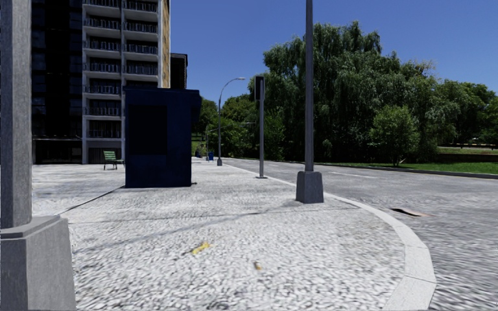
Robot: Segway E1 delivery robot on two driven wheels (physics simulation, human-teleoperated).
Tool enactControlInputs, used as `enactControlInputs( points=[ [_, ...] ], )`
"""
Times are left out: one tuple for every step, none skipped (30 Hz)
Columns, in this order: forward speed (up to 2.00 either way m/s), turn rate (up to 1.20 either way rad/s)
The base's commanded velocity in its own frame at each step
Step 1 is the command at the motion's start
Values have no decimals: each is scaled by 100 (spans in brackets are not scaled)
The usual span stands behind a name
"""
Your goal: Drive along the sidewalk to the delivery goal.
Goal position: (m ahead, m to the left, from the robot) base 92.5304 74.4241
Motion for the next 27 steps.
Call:
enactControlInputs(
  points=[
    [145, 0],
    [145, 0],
    [145, 0],
    [145, 0],
    [145, 0],
    [145, 0],
    [145, 0],
    [145, 0],
    [145, 0],
    [145, 0],
    [145, 0],
    [145, 0],
    [145, 0],
    [145, 0],
    [145, 0],
    [145, 0],
    [145, 0],
    [145, 0],
    [145, 0],
    [145, 0],
    [144, 0],
    [144, 0],
    [144, 0],
    [144, 0],
    [144, 0],
    [144, 0],
    [144, 0]
  ],
)
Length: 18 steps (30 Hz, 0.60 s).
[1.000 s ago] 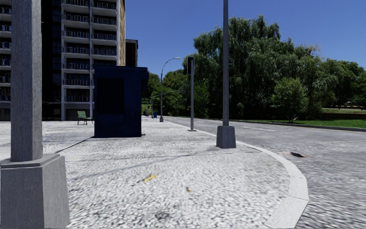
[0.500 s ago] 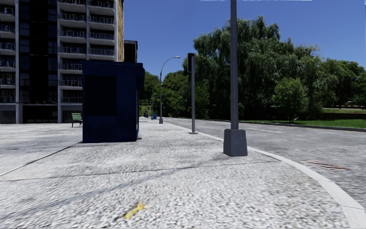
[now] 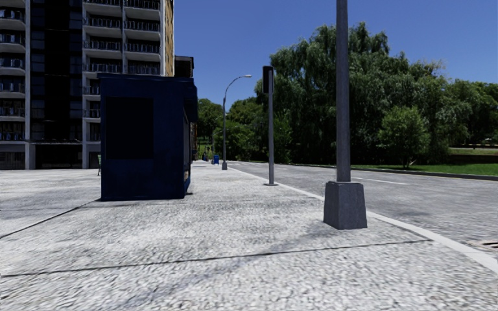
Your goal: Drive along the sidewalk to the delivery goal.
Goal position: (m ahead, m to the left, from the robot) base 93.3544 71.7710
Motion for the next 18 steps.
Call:
enactControlInputs(
  points=[
    [144, 0],
    [144, 0],
    [144, 0],
    [144, 0],
    [144, 0],
    [144, 0],
    [144, 0],
    [144, 0],
    [144, 0],
    [144, 0],
    [144, 0],
    [144, 0],
    [144, 0],
    [144, 0],
    [144, 0],
    [144, 0],
    [144, 0],
    [144, 0]
  ],
)
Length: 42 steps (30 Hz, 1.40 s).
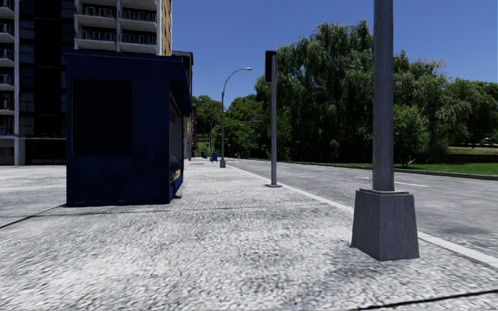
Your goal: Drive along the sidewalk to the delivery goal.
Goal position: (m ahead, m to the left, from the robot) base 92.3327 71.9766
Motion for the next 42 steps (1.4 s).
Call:
enactControlInputs(
  points=[
    [144, 0],
    [144, 0],
    [144, 6],
    [144, 16],
    [144, 27],
    [144, 39],
    [144, 46],
    [144, 46],
    [144, 47],
    [144, 41],
    [144, 19],
    [144, 19],
    [144, 8],
    [144, 3],
    [144, 1],
    [144, 0],
    [144, 0],
    [144, 0],
    [144, 0],
    [144, 0],
    [144, 0],
    [144, 0],
    [144, 0],
    [144, 0],
    [144, 0],
    [144, 0],
    [144, 0],
    [144, 0],
    [144, 0],
    [144, 0],
    [144, 0],
    [144, 0],
    [144, 0],
    [144, 0],
    [144, 0],
    [144, 14],
    [144, 39],
    [144, 52],
    [144, 55],
    [144, 55],
    [144, 53],
    [144, 6]
  ],
)
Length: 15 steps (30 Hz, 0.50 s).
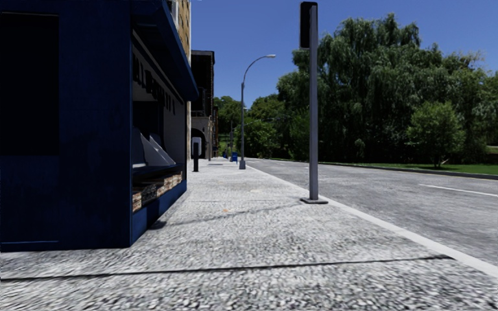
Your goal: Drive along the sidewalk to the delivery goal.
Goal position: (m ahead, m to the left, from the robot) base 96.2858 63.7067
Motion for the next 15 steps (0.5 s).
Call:
enactControlInputs(
  points=[
    [144, 1],
    [144, 0],
    [144, 0],
    [144, 0],
    [144, 0],
    [144, 0],
    [144, 0],
    [144, 0],
    [144, 0],
    [144, 0],
    [144, 0],
    [144, 0],
    [144, 0],
    [144, 0],
    [144, 0]
  ],
)
